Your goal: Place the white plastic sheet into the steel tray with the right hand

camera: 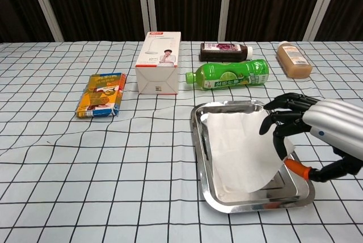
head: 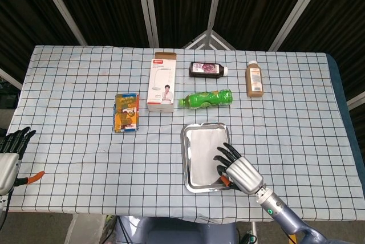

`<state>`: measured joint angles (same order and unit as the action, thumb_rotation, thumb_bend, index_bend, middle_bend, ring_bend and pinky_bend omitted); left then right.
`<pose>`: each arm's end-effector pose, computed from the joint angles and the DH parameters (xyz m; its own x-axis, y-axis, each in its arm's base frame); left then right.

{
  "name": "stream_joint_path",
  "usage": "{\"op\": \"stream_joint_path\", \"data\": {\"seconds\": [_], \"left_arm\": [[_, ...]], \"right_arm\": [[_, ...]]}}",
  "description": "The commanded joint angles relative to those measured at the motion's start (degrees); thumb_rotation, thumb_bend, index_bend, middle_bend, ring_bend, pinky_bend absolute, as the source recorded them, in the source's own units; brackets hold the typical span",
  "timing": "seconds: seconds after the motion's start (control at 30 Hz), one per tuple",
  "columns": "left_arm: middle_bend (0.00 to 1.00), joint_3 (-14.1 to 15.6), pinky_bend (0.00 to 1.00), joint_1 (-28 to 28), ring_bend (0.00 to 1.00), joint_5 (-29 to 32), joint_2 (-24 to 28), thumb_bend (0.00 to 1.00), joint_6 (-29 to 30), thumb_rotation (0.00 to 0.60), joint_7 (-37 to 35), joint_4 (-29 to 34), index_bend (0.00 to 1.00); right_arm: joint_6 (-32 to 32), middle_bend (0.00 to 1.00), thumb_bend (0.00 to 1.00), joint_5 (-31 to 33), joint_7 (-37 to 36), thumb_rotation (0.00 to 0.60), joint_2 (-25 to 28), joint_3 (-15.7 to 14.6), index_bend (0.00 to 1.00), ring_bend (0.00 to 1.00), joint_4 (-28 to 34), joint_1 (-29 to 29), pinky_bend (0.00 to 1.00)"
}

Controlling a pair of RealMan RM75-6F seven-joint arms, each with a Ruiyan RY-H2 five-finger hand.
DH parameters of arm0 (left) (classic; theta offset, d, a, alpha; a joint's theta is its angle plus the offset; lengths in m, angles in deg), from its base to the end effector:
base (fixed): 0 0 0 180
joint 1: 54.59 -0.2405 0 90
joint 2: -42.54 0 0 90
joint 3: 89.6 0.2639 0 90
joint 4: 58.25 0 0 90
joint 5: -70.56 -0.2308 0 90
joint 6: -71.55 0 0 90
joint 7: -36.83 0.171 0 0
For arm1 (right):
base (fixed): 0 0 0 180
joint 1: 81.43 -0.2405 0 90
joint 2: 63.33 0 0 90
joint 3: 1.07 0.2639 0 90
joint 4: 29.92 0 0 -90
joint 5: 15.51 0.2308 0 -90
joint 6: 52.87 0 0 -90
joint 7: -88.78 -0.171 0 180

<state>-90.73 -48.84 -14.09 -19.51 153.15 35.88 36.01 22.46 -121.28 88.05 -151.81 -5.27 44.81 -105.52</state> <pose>-0.3296 0.2075 0.1393 0.3817 0.0866 0.9202 0.9237 0.0013 -0.3832 -0.2175 -0.2490 -0.0388 0.4321 -0.1505 0.8892 -0.7289 -0.6388 0.2461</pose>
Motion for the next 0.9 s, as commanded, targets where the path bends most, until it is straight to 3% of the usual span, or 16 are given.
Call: {"op": "stream_joint_path", "data": {"seconds": [0.03,0.2,0.5,0.7,0.9], "left_arm": [[0.00,0.0,0.00,0.0,0.00,0.0,0.0,0.00,0.0,0.600,0.0,0.0,0.00],[0.00,0.1,0.00,0.0,0.00,-0.1,0.0,0.00,0.0,0.600,0.0,0.0,0.00],[0.00,0.0,0.00,-0.1,0.00,-0.3,0.1,0.00,0.4,0.600,-0.3,0.0,0.00],[0.00,0.0,0.00,-0.1,0.00,-0.2,0.2,0.00,0.2,0.600,-0.6,-0.1,0.00],[0.00,0.0,0.00,-0.1,0.00,-0.3,0.2,0.00,0.3,0.600,-0.6,0.0,0.00]], "right_arm": [[0.3,0.31,0.52,0.1,-0.1,0.600,-0.1,-0.2,0.73,0.12,0.0,0.2,0.07],[1.5,0.30,0.49,-0.1,1.6,0.600,-0.8,-0.7,0.49,0.08,0.1,0.9,0.05],[1.4,0.14,0.41,1.4,5.4,0.600,-1.2,-0.2,0.14,0.00,2.2,1.8,0.02],[1.1,0.10,0.41,2.9,8.4,0.600,0.4,0.3,0.04,0.00,4.4,2.3,0.01],[3.2,0.09,0.41,5.1,9.5,0.600,4.2,1.9,0.03,0.00,6.7,3.6,0.00]]}}
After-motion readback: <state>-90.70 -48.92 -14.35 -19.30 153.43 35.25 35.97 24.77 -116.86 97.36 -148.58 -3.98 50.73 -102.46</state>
